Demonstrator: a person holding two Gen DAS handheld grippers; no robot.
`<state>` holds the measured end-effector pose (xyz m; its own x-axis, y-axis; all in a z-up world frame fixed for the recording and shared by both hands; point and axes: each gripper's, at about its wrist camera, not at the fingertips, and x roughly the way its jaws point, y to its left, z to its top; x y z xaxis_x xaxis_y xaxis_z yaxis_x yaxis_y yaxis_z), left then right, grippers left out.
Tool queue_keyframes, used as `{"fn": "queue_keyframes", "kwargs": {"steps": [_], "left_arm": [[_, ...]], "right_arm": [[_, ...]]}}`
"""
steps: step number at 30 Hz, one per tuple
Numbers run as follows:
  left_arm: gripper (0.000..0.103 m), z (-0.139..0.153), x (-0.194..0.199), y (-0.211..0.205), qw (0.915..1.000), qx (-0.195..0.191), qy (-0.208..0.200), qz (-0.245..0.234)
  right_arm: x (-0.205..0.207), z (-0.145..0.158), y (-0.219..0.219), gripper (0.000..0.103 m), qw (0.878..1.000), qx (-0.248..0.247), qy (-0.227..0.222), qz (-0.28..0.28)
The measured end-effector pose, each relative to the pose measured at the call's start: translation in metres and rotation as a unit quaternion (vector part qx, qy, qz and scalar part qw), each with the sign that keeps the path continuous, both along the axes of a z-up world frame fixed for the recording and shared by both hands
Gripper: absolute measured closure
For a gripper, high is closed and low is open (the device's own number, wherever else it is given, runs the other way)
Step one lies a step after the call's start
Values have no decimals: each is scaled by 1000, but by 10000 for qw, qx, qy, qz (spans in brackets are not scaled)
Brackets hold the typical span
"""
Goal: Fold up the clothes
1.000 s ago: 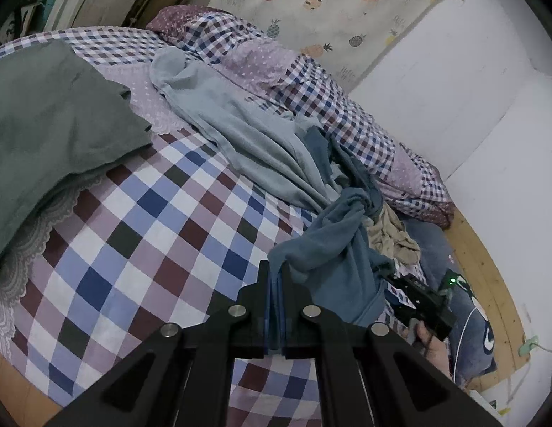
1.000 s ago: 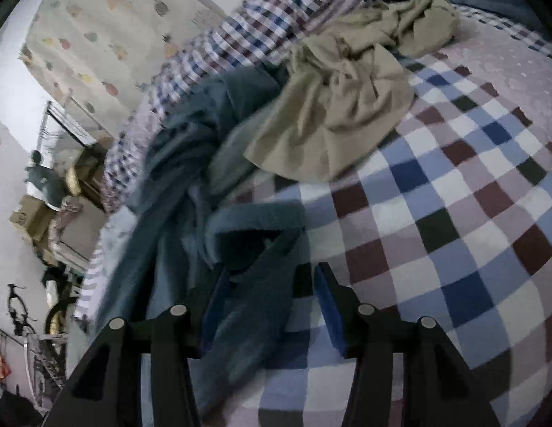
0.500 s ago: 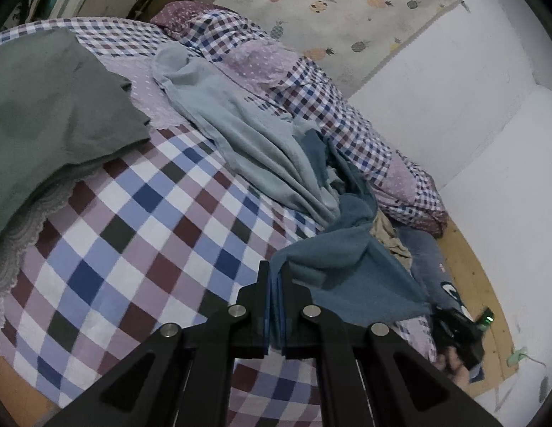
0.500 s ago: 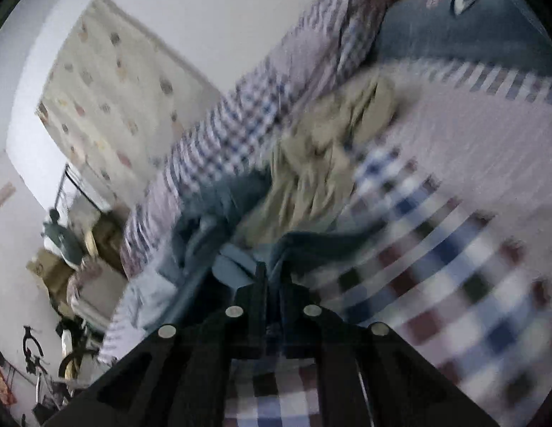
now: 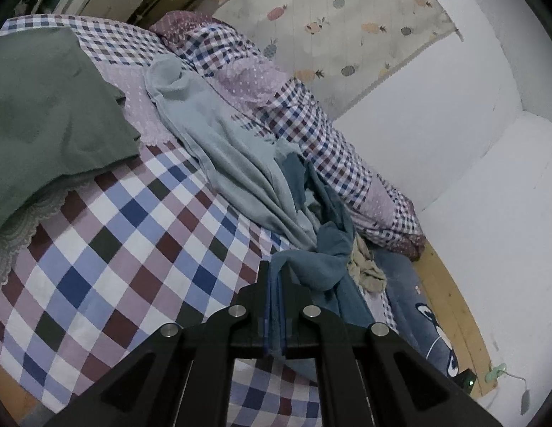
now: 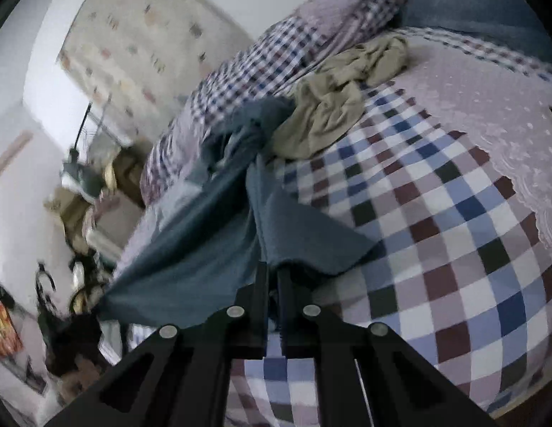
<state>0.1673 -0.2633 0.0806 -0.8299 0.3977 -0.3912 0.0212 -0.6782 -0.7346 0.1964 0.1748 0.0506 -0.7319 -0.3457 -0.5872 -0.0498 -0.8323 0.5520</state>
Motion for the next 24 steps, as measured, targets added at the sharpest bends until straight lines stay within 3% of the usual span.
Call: {"fn": "queue_keyframes", "kwargs": {"steps": [5,9,12,14,18,24], "left_arm": [[101,3,10,-11,9998,24,97,145],[101,5,17,-17,9996,92,172,195],[101,3,18,-19,9996,65,50,261],[101,-1,16,-20,9995,35,-70,299],[101,-5,15,-21,9993,-89,-192,317],[102,-5,17,-36,9982,-202,-167,538]], "right_arm": [[0,-4,1,100,9986,440,-213,-213],[16,8,37,100,9948,302,147,-959],[15,4,59,97,9927,54,67,-1201],[6,-10,68,94,9922,-322,-220,-1180],[-12,-29,75,63,9892,-760,-552,-1124],[-43,-36,59,55,9918,-729,-550,-890]]}}
